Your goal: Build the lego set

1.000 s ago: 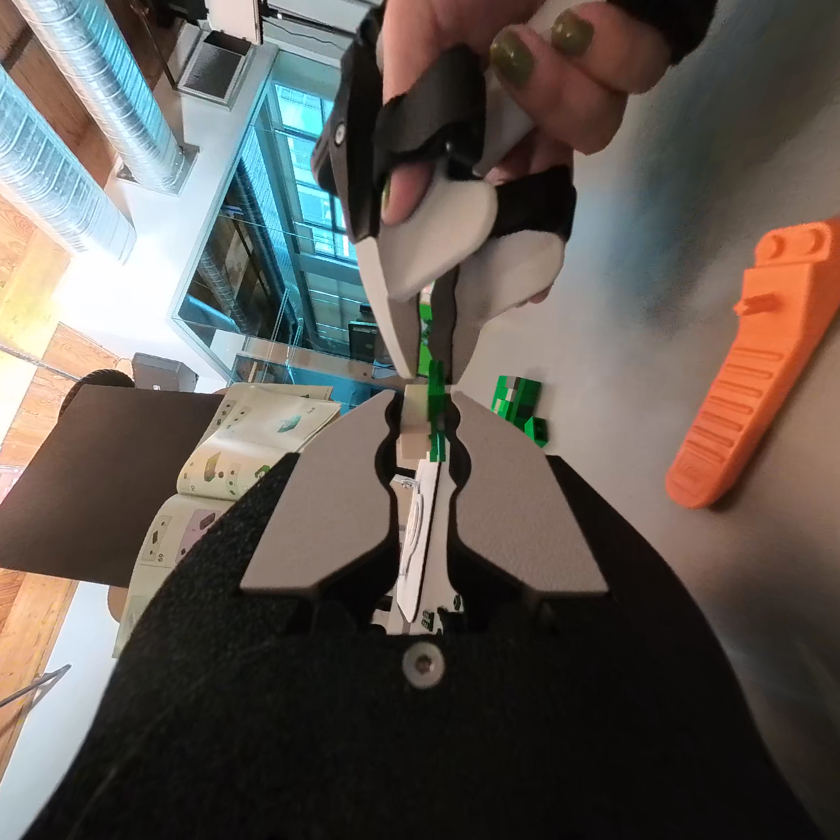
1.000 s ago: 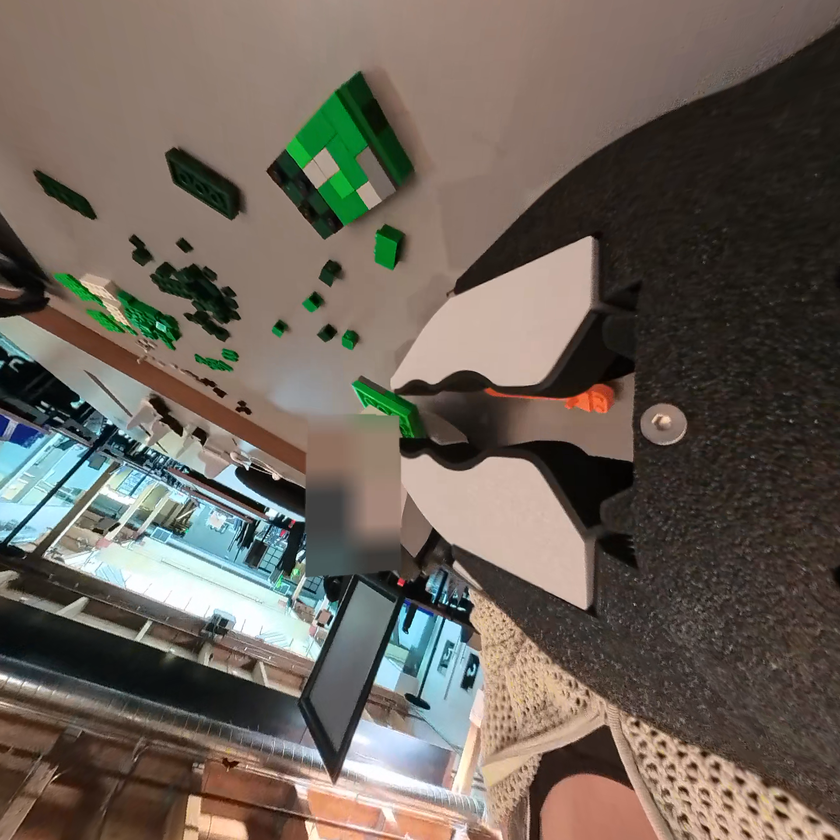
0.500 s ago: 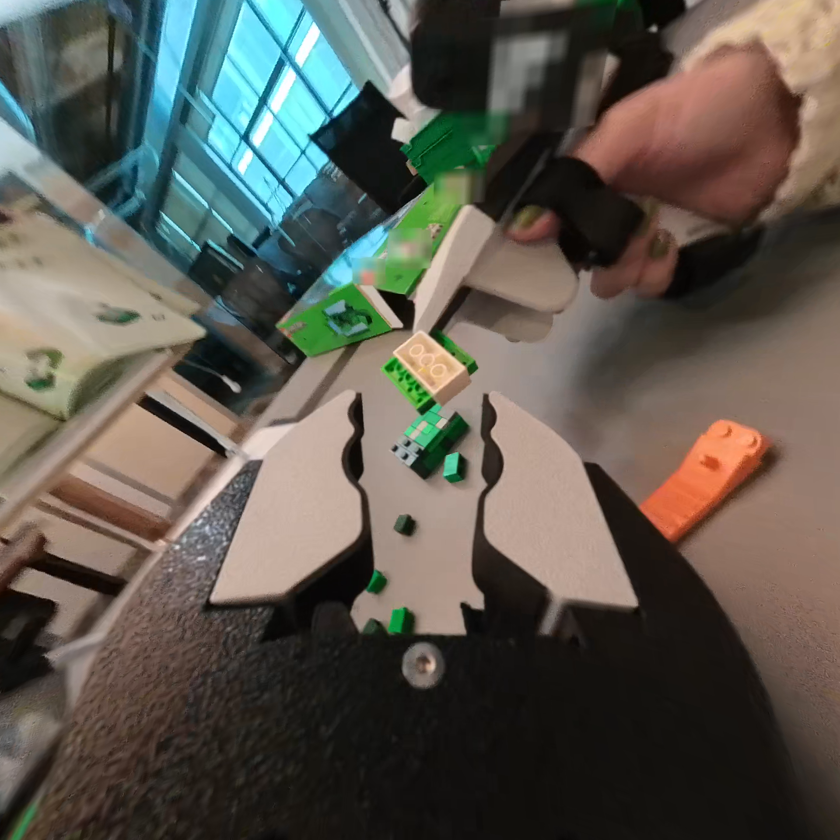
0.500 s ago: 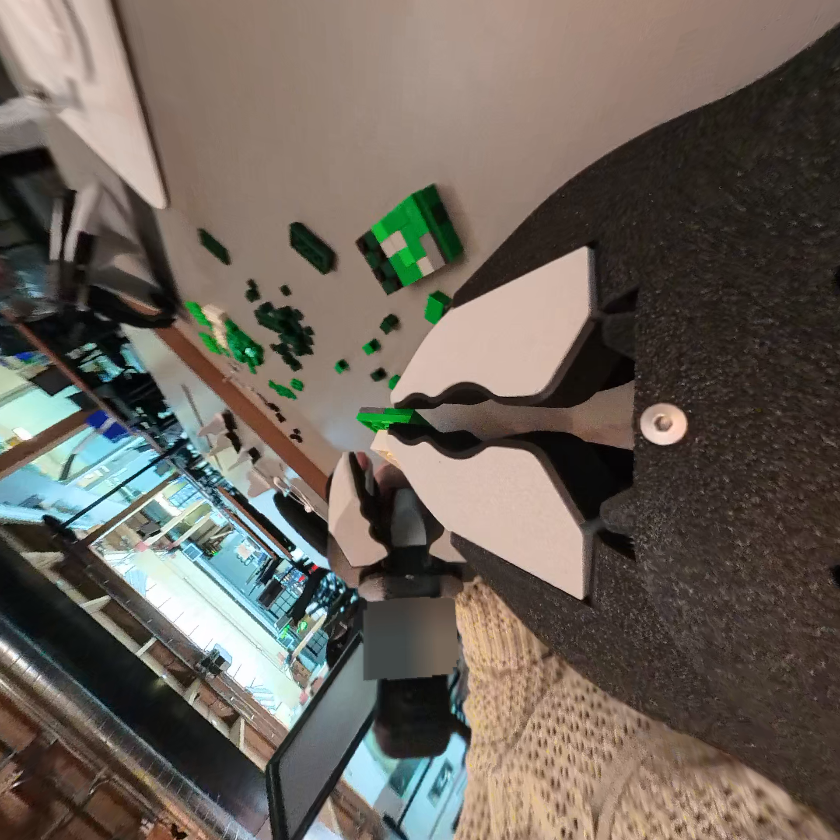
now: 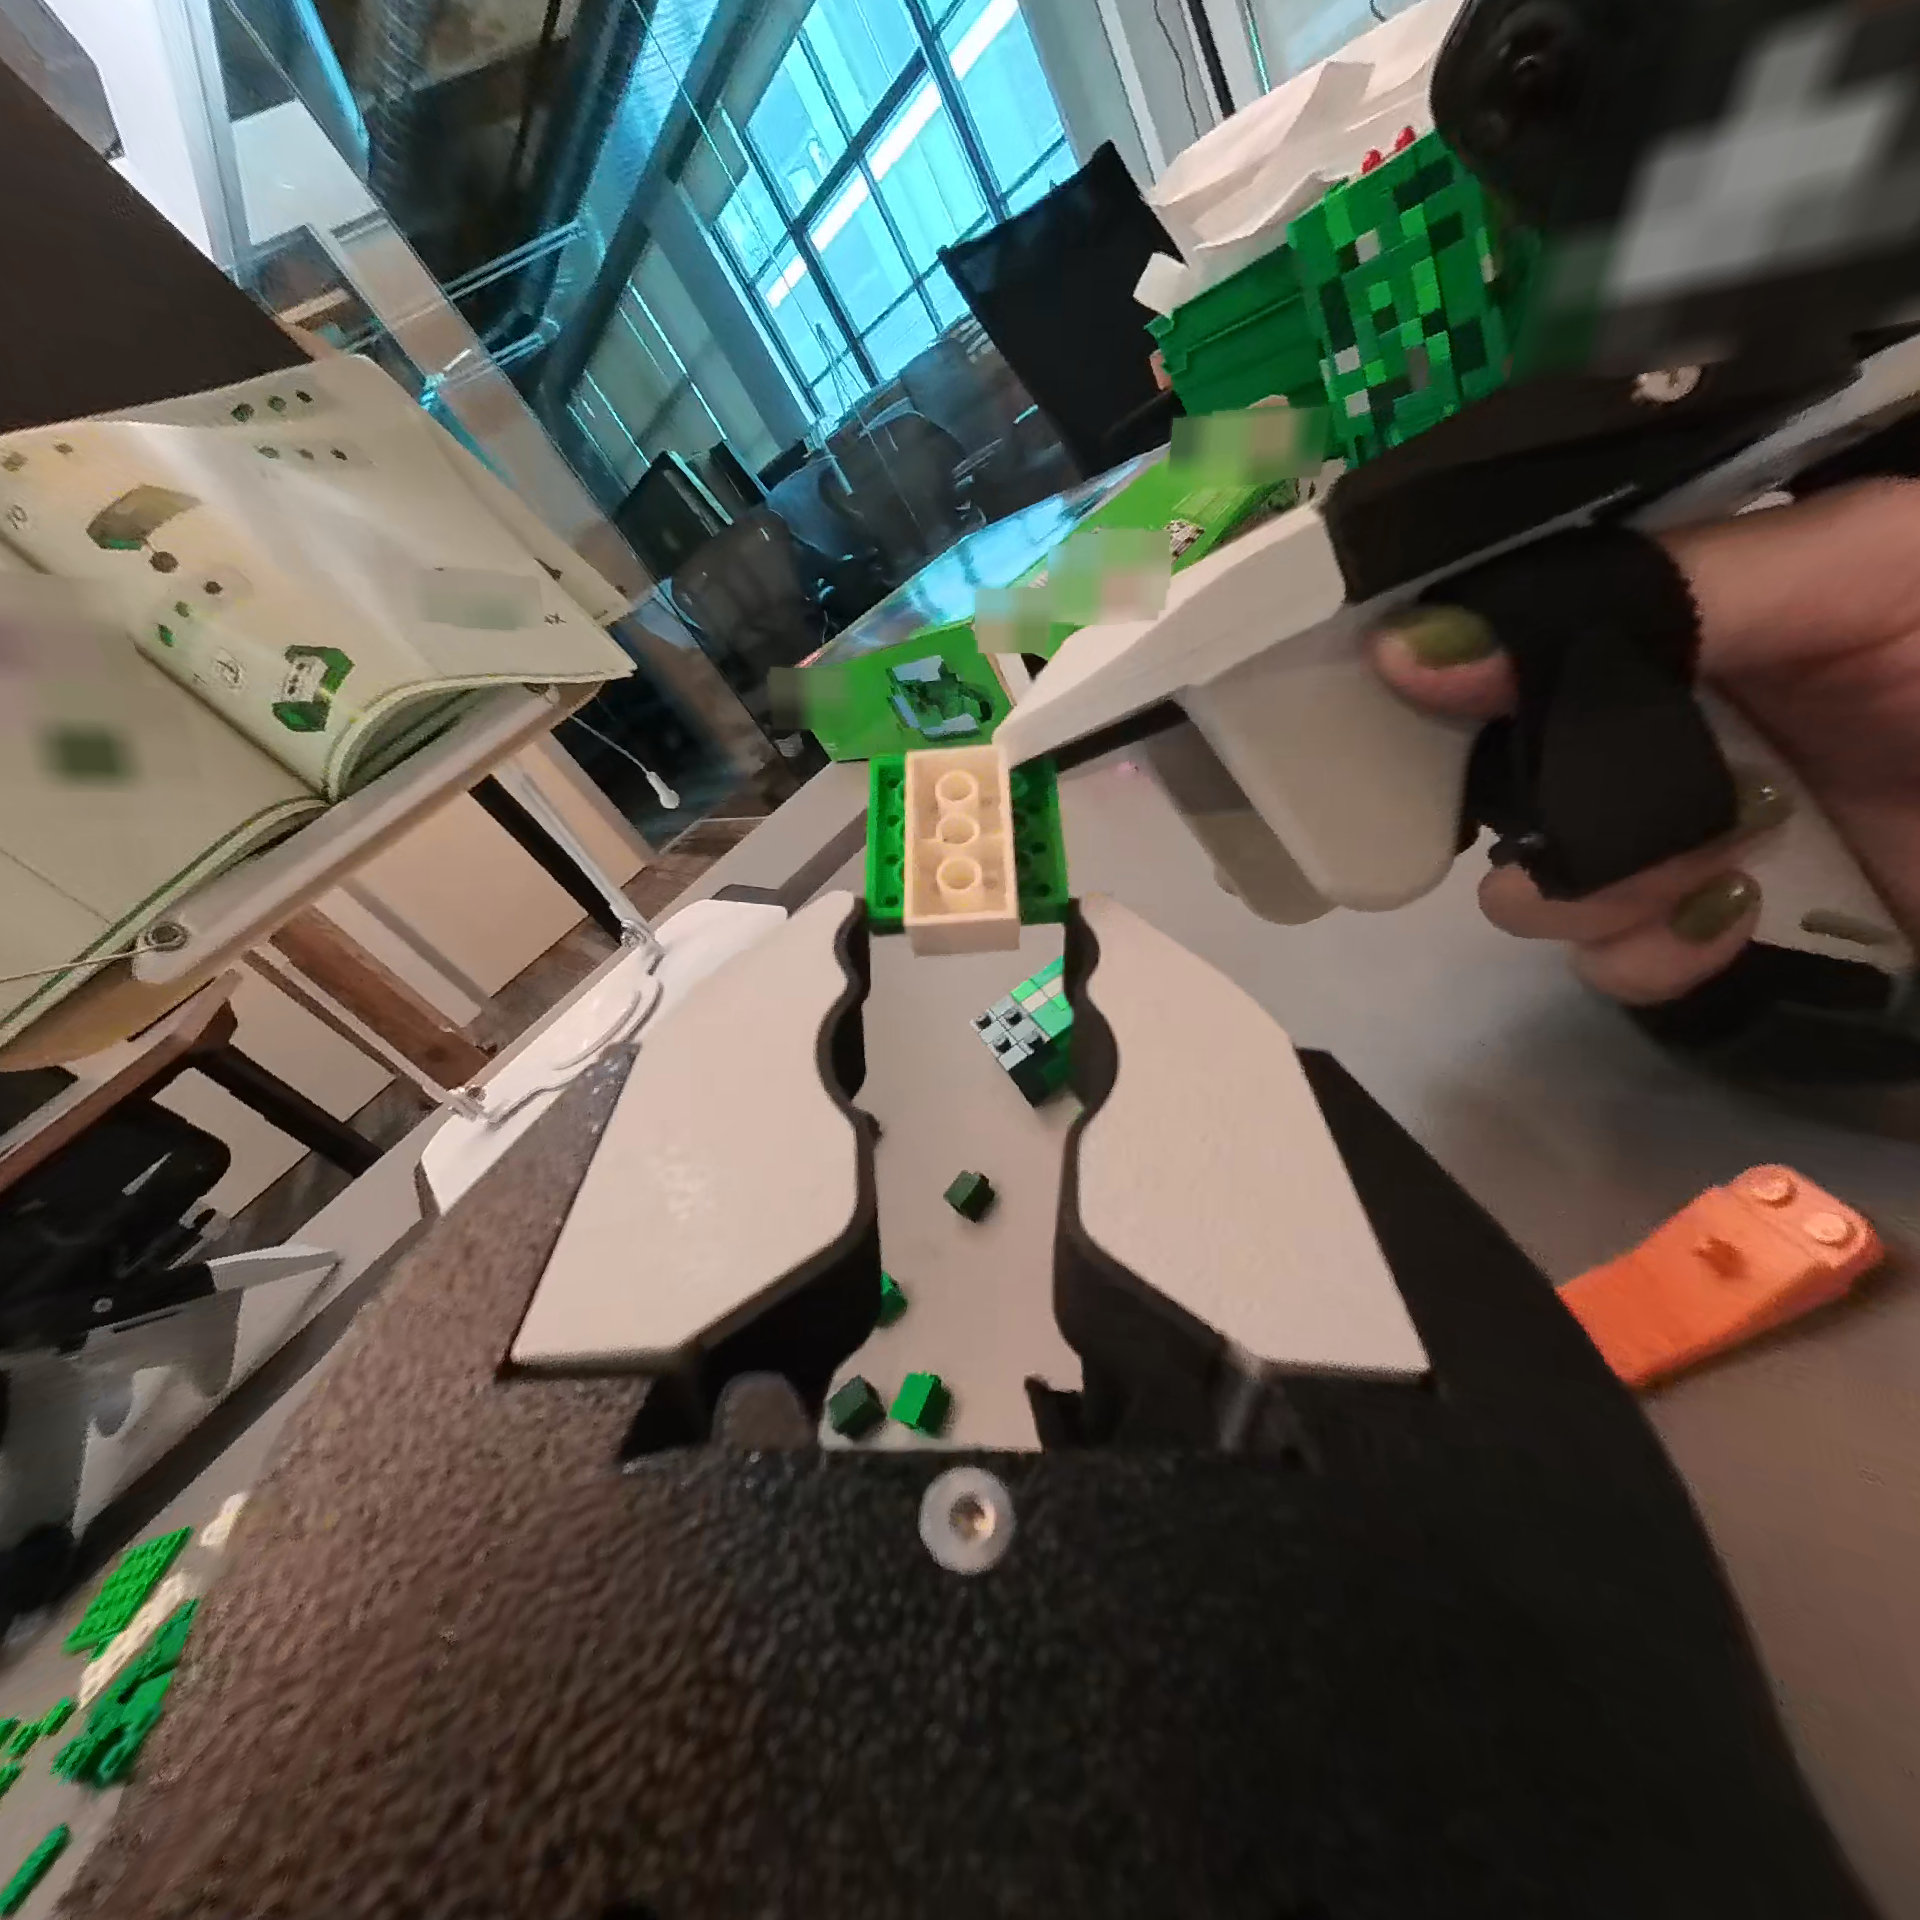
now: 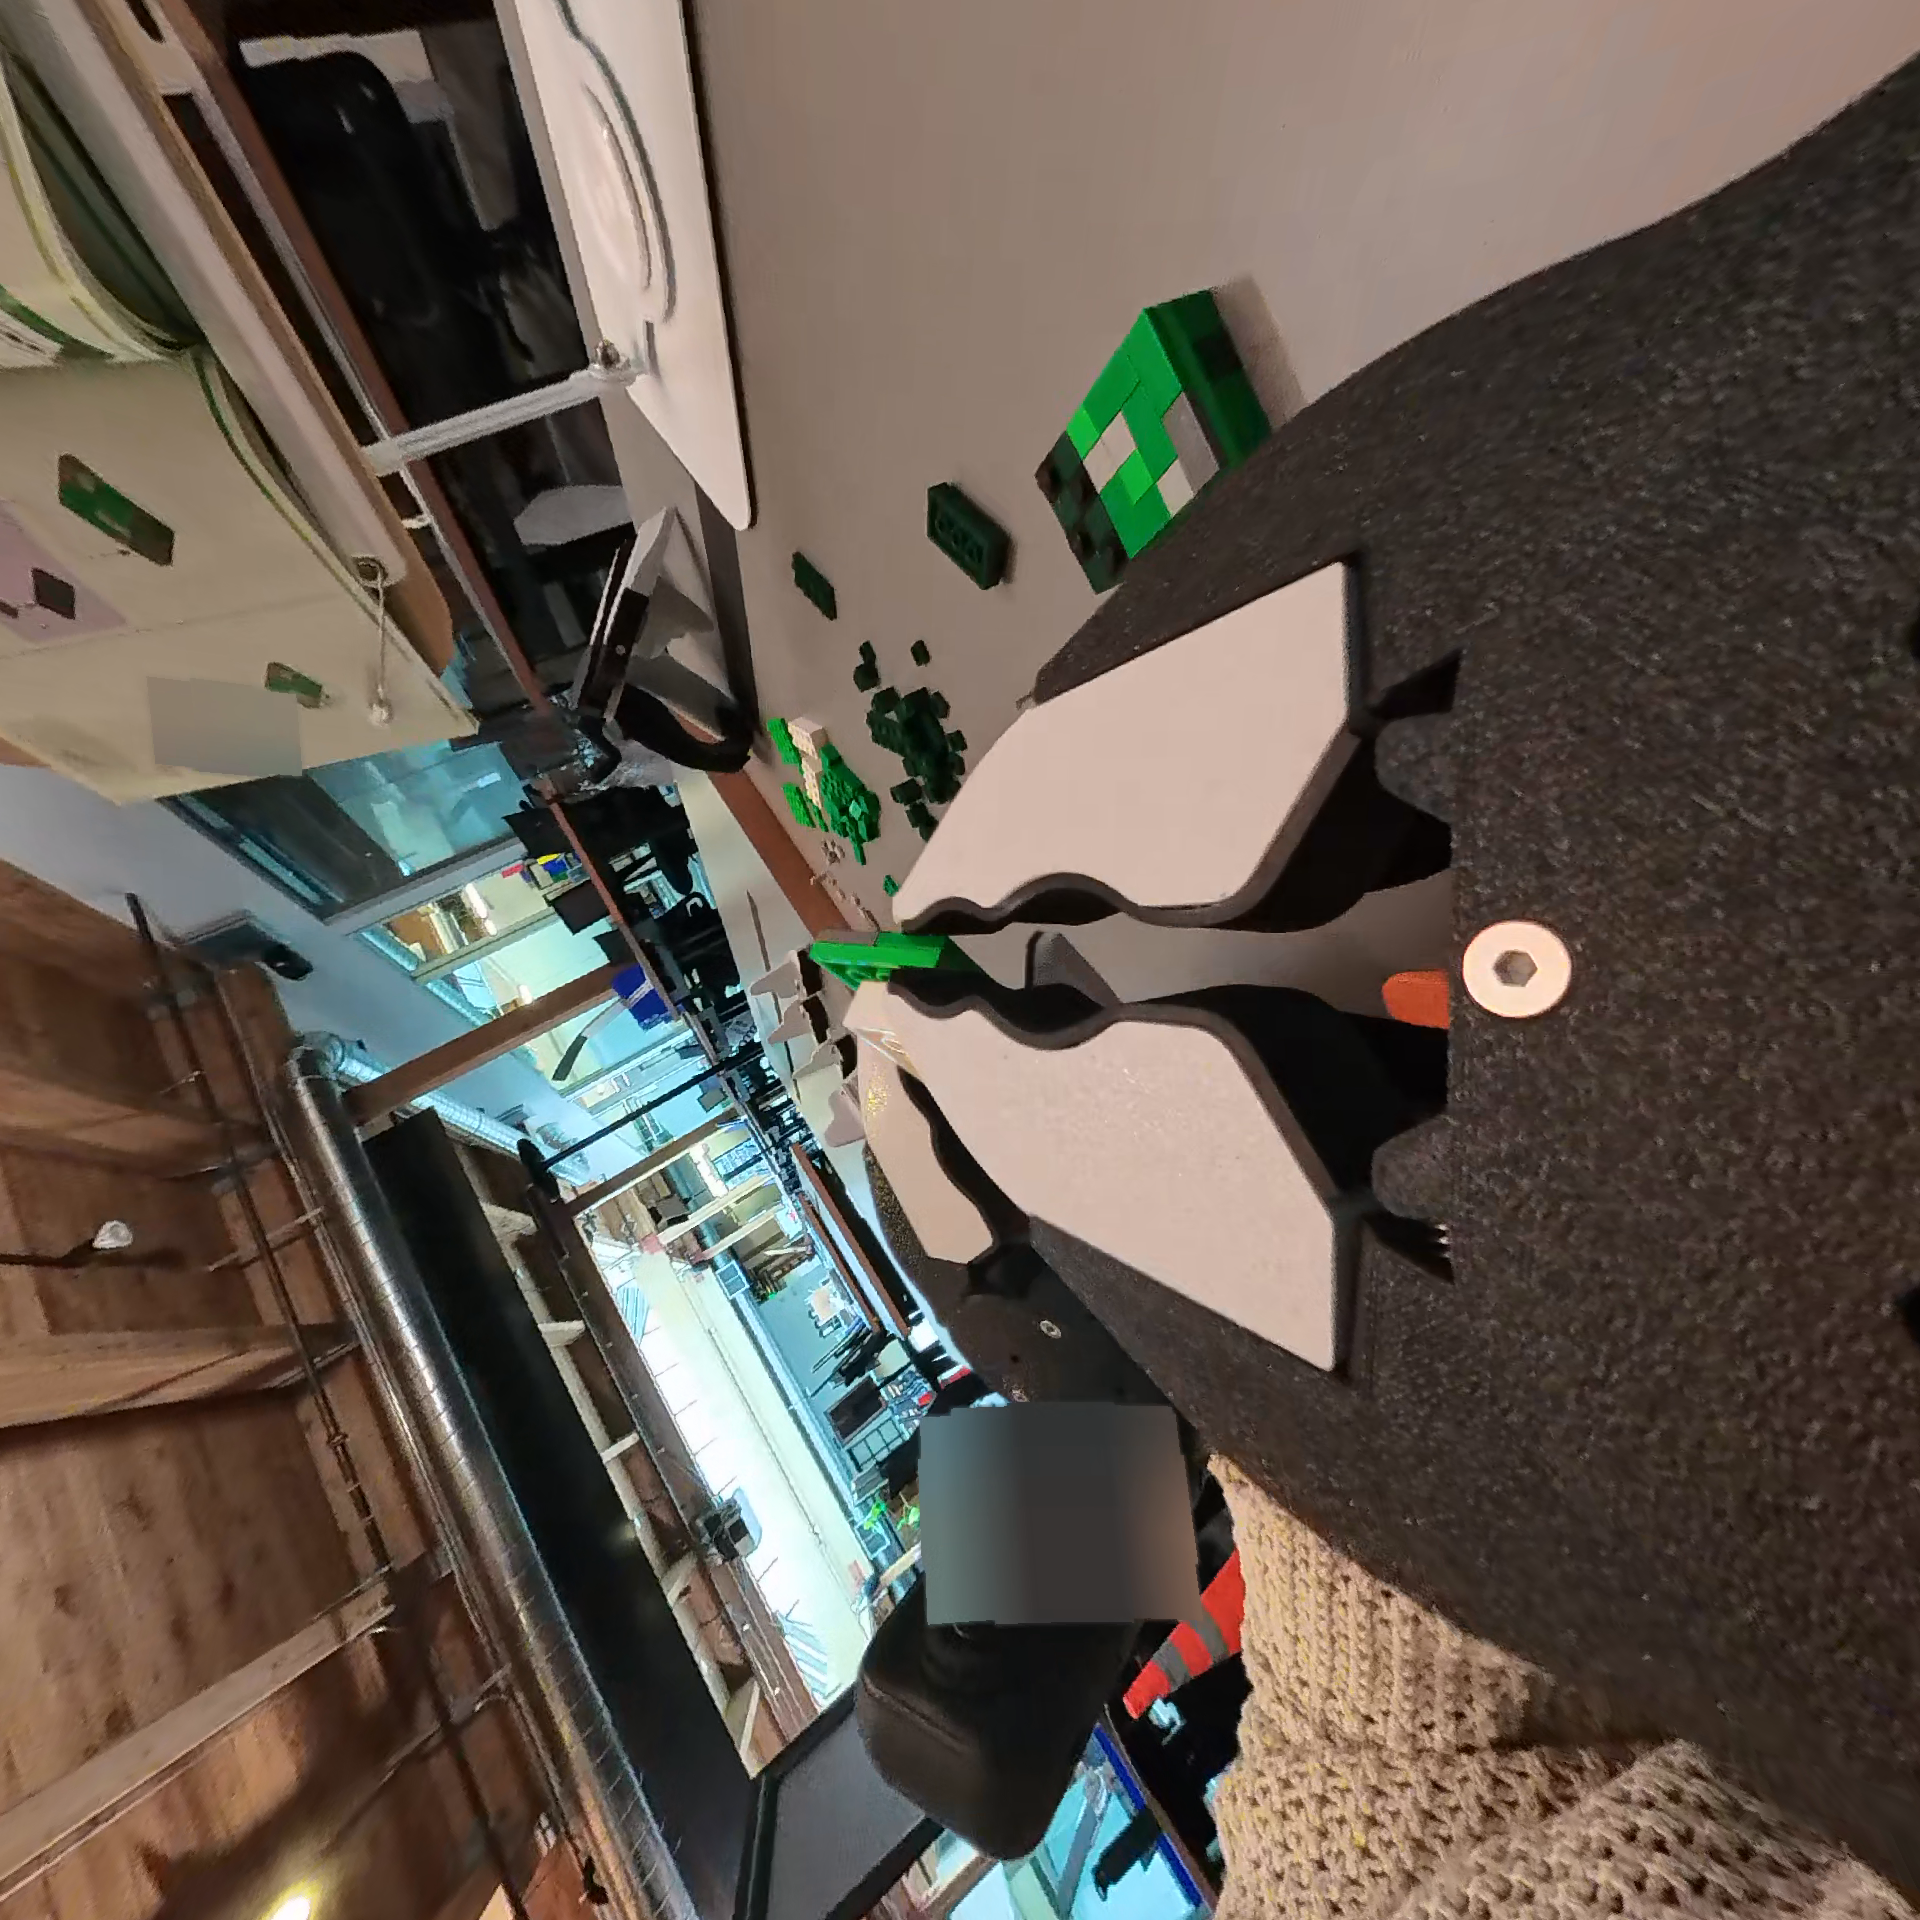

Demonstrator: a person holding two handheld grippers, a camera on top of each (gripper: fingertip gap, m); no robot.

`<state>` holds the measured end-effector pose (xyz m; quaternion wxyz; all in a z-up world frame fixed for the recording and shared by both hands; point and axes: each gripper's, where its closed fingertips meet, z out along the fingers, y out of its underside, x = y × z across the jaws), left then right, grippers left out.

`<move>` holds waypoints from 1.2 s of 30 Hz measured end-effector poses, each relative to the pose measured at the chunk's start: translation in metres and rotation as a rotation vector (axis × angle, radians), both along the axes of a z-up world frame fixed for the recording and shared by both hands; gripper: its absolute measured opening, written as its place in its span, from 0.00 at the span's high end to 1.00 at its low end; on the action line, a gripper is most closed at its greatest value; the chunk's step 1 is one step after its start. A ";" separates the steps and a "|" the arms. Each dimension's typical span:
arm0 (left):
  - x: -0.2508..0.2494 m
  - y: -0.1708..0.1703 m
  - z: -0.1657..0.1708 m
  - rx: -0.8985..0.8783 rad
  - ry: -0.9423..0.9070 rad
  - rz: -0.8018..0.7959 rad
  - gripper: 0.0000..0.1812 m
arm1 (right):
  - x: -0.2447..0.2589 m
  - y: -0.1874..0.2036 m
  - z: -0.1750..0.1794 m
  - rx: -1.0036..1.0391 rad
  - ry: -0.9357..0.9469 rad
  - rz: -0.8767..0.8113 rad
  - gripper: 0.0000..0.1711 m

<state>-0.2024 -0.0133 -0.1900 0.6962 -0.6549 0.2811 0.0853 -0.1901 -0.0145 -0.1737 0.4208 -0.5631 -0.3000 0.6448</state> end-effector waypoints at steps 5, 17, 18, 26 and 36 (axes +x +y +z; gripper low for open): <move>-0.011 0.002 0.001 0.003 0.027 0.032 0.80 | -0.002 0.003 0.001 0.104 -0.029 0.000 0.95; -0.054 0.013 -0.005 0.000 0.026 0.180 0.80 | 0.003 0.027 -0.085 0.232 -0.752 -0.027 0.87; -0.051 0.013 -0.006 0.001 0.049 0.176 0.80 | 0.001 0.029 -0.082 0.262 -0.757 -0.085 0.87; -0.048 0.012 -0.005 0.008 0.043 0.164 0.80 | -0.005 0.035 -0.106 0.320 -0.976 -0.177 0.84; -0.041 0.012 -0.008 0.007 0.077 0.141 0.80 | -0.015 0.034 -0.108 0.300 -0.980 -0.165 0.88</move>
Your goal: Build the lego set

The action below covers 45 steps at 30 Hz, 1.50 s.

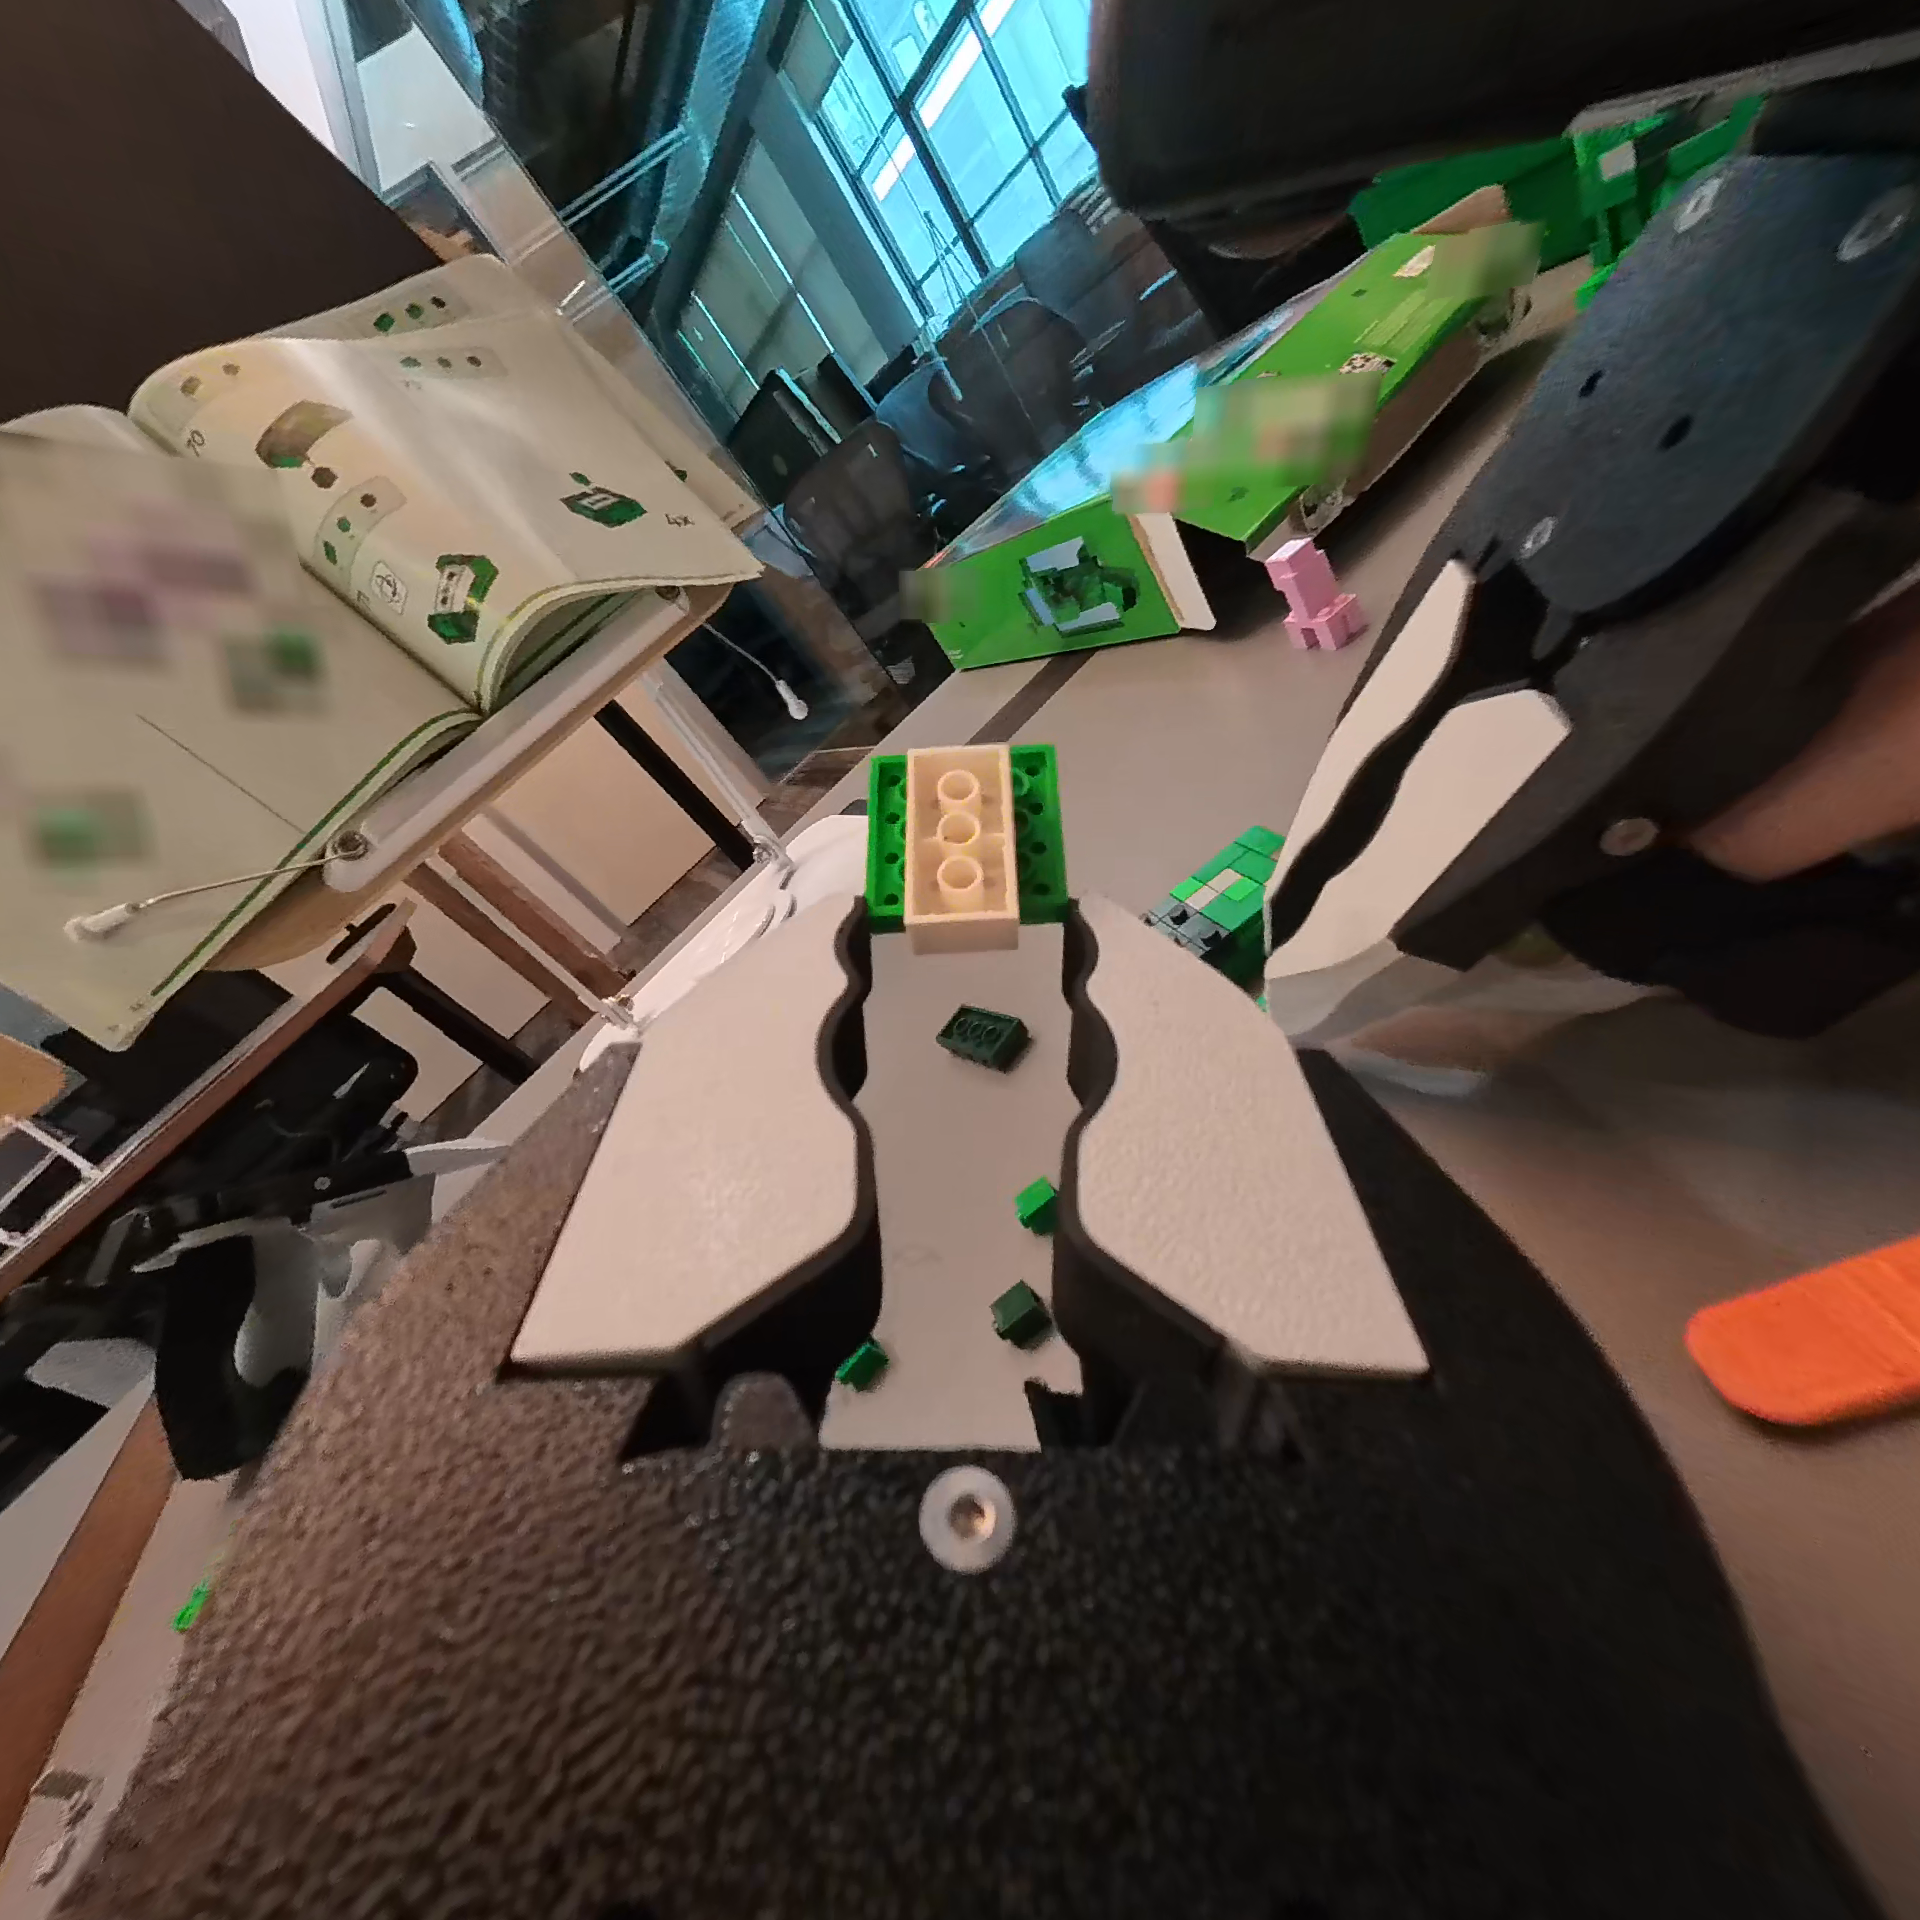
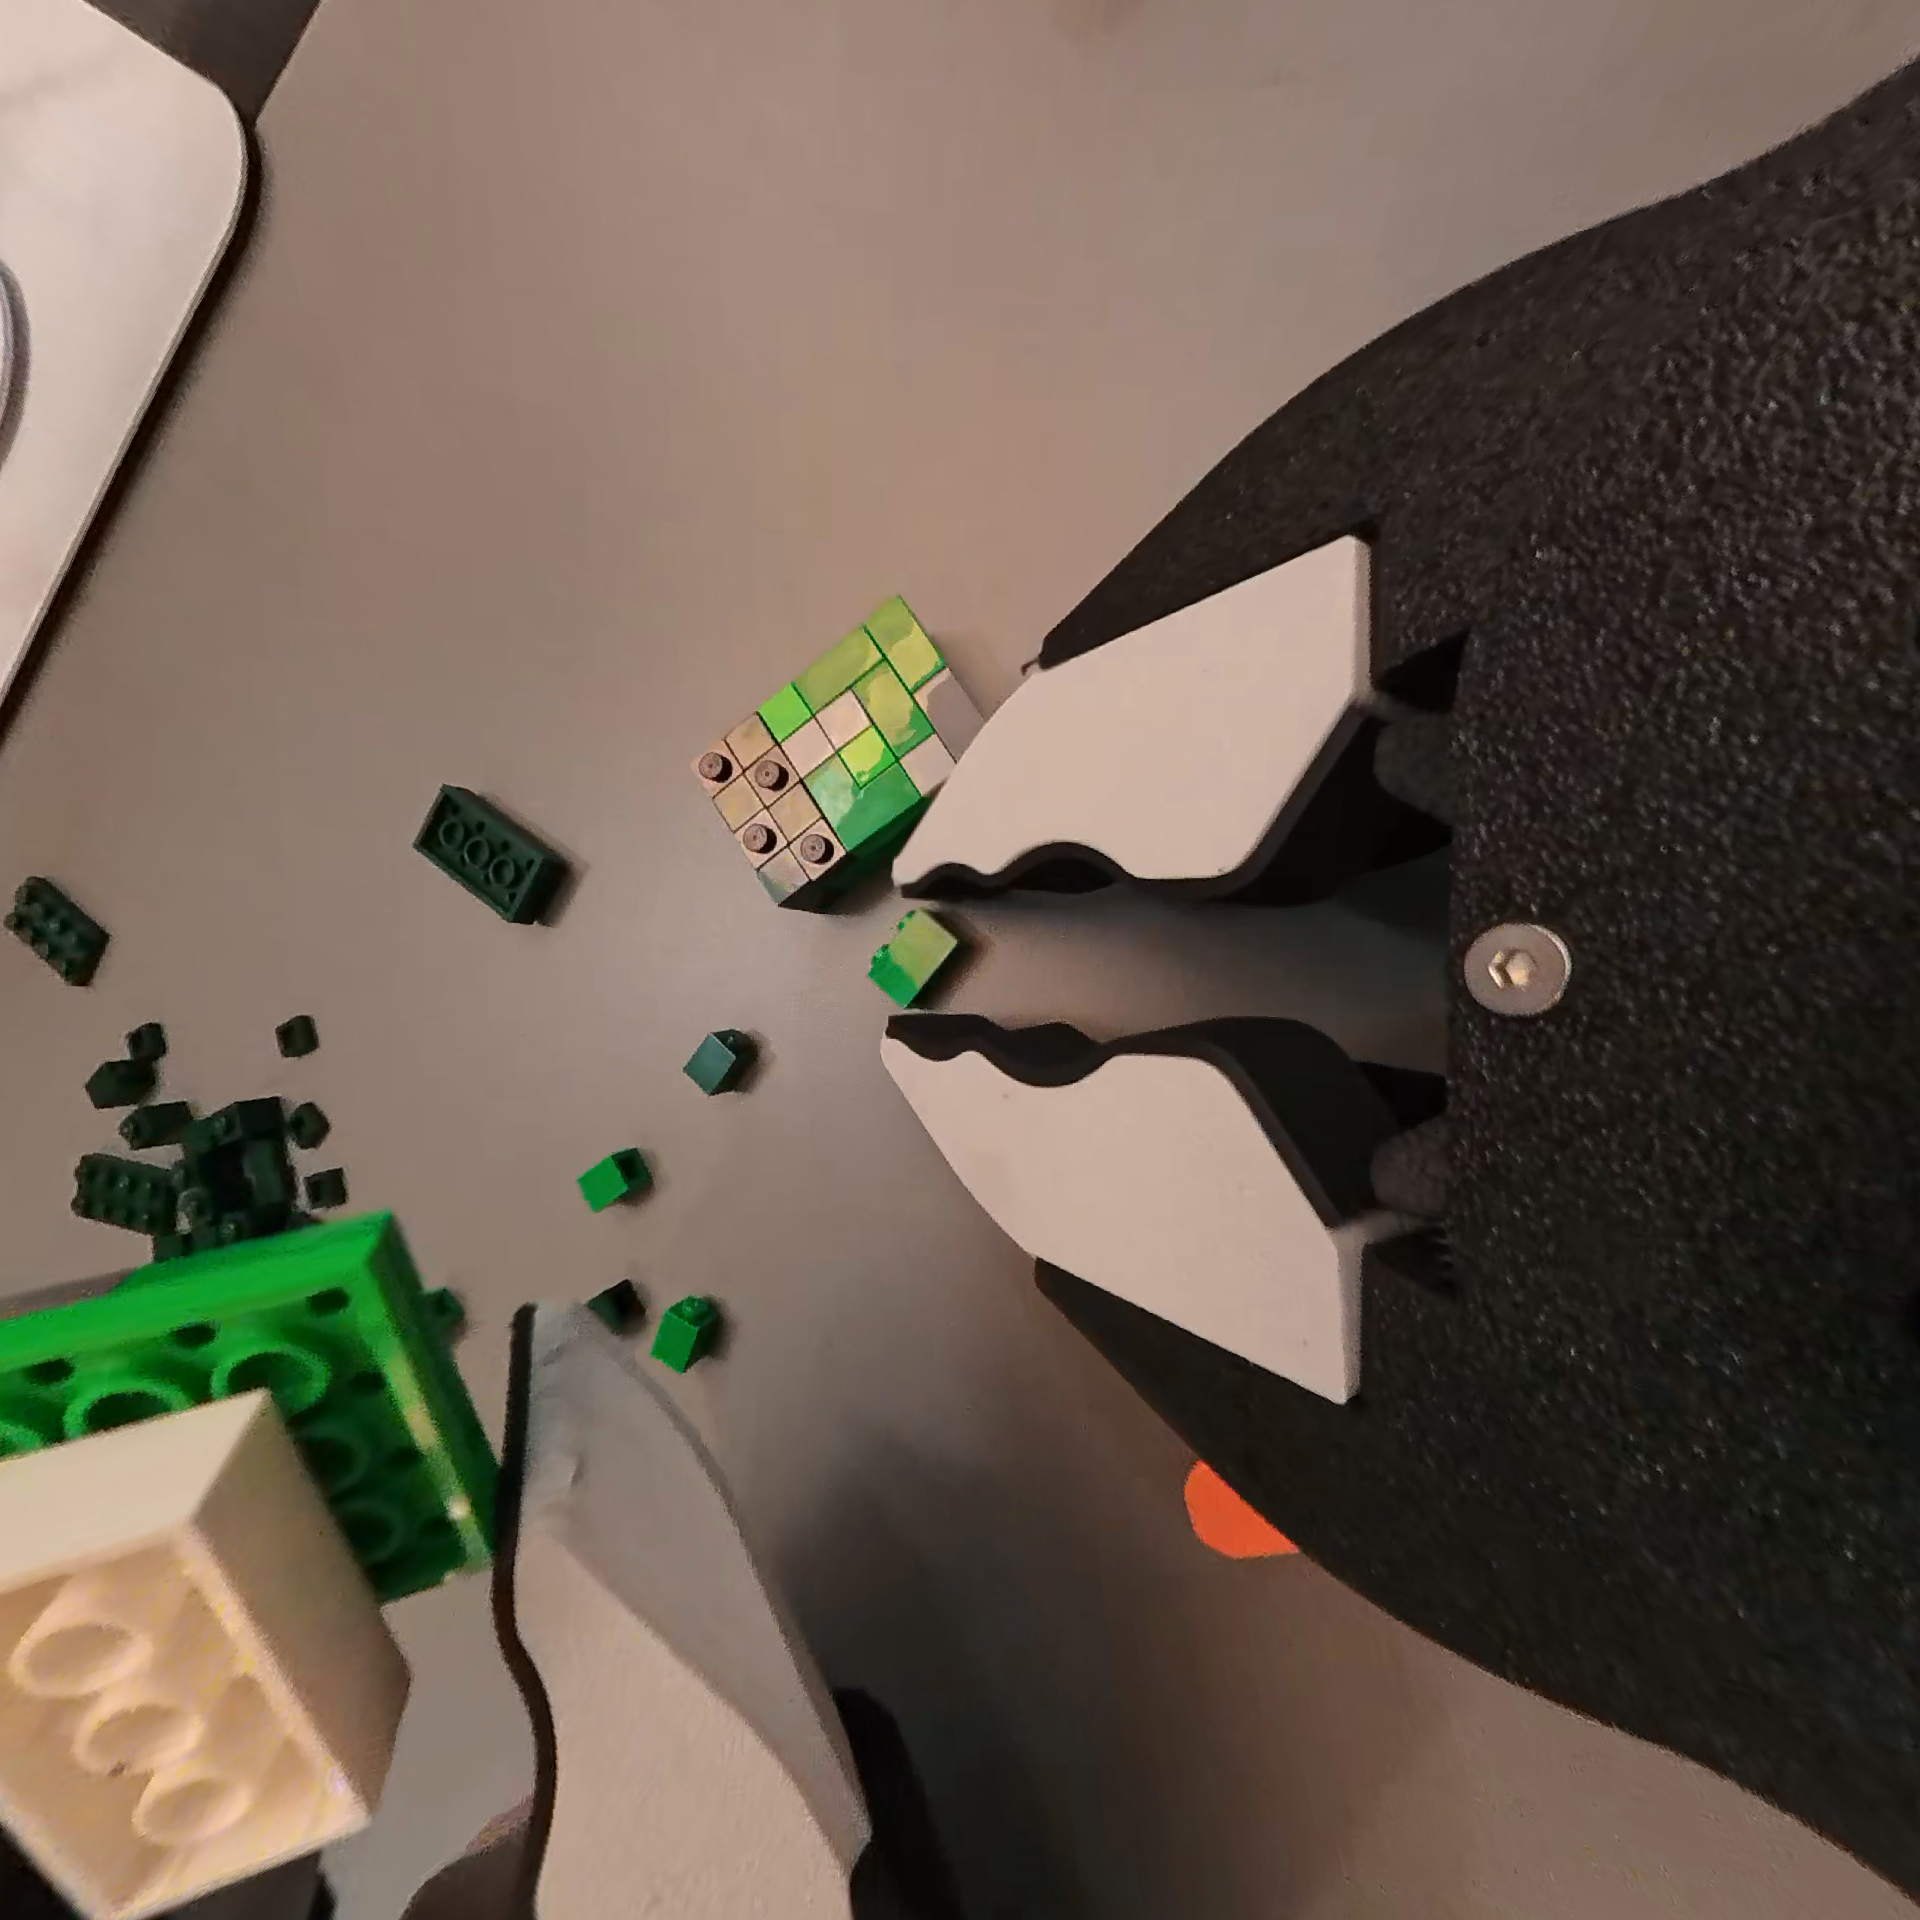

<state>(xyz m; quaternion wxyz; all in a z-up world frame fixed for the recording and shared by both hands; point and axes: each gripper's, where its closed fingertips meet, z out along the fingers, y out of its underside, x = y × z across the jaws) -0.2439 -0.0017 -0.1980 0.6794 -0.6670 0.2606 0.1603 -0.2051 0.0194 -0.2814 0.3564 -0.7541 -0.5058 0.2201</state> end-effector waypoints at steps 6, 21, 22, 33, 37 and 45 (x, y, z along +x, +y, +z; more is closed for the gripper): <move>0.004 0.000 -0.005 -0.016 0.028 -0.016 0.80 | -0.001 -0.003 0.000 0.007 0.000 0.026 0.92; 0.008 0.000 -0.009 -0.037 0.049 -0.035 0.80 | -0.001 -0.008 0.000 -0.017 0.007 0.233 0.93; 0.008 0.000 -0.009 -0.042 0.051 -0.036 0.80 | 0.001 -0.007 0.001 -0.011 0.009 0.234 0.93; 0.016 0.000 -0.021 -0.118 0.054 -0.090 0.80 | 0.055 -0.053 0.001 0.139 -0.040 0.685 0.93; 0.025 -0.002 -0.024 -0.137 0.064 -0.134 0.80 | 0.062 -0.044 0.004 0.160 -0.014 0.643 0.90; 0.026 -0.002 -0.025 -0.147 0.057 -0.145 0.80 | 0.067 -0.039 0.005 0.192 -0.016 0.594 0.87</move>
